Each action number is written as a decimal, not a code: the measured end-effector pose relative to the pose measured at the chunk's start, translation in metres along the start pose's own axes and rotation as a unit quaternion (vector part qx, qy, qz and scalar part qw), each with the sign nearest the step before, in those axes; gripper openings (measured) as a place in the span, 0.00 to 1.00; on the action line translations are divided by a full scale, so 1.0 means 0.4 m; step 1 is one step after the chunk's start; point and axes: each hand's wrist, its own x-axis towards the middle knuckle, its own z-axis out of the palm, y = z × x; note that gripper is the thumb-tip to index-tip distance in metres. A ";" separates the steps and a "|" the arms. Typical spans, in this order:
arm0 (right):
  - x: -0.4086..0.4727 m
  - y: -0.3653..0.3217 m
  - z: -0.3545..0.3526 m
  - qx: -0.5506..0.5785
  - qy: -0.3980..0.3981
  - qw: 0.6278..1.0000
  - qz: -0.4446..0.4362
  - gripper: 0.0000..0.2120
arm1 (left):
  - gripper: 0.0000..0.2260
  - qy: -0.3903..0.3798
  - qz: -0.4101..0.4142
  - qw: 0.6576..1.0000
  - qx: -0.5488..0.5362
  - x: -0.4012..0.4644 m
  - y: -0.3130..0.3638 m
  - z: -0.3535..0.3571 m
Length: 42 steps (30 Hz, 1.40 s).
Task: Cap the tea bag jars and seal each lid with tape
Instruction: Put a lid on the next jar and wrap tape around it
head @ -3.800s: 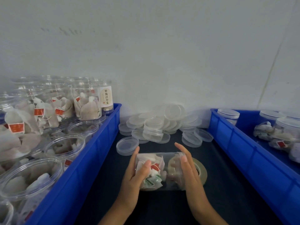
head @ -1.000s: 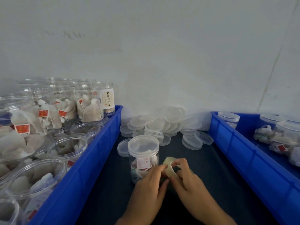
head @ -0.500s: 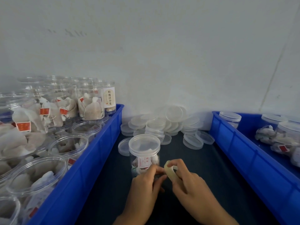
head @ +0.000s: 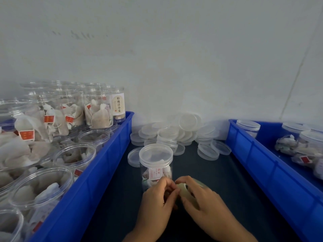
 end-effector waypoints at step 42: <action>0.008 0.052 -0.015 0.130 0.029 0.988 0.077 0.09 | 0.07 -0.012 -0.043 0.987 -0.154 -0.008 0.049 -0.005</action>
